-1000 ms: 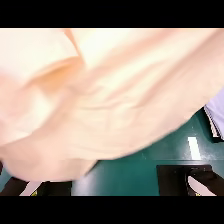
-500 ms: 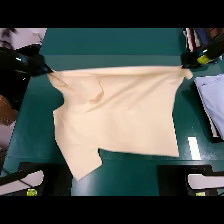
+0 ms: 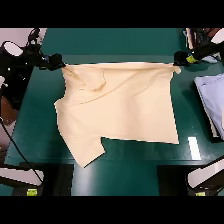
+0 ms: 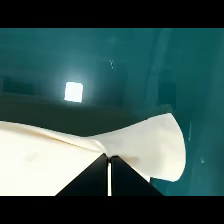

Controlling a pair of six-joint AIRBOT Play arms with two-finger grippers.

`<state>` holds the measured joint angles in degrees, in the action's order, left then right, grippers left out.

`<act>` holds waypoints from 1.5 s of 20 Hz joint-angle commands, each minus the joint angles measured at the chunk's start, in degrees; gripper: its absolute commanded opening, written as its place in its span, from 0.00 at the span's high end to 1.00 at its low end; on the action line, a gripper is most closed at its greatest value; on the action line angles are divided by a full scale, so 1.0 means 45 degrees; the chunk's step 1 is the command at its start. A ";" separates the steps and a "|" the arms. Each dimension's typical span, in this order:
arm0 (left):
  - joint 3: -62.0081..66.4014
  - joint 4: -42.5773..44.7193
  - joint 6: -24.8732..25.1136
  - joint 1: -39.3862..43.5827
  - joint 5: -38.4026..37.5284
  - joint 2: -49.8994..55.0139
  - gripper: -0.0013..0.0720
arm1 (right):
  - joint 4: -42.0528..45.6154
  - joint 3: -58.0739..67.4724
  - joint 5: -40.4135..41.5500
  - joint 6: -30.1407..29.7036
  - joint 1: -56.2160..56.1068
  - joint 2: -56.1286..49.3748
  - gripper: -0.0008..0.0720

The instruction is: Fold the shirts.

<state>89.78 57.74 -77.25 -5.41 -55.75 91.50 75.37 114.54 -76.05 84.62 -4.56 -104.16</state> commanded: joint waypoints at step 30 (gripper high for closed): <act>-1.1676 0.2628 -0.2229 -0.0073 -0.4381 -0.8369 0.25 | -0.0204 -1.0394 -0.0661 -0.0393 -0.0238 0.7475 0.41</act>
<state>47.90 72.07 -84.75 -5.74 -74.59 60.03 74.52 71.22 -80.27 82.83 -5.58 -74.06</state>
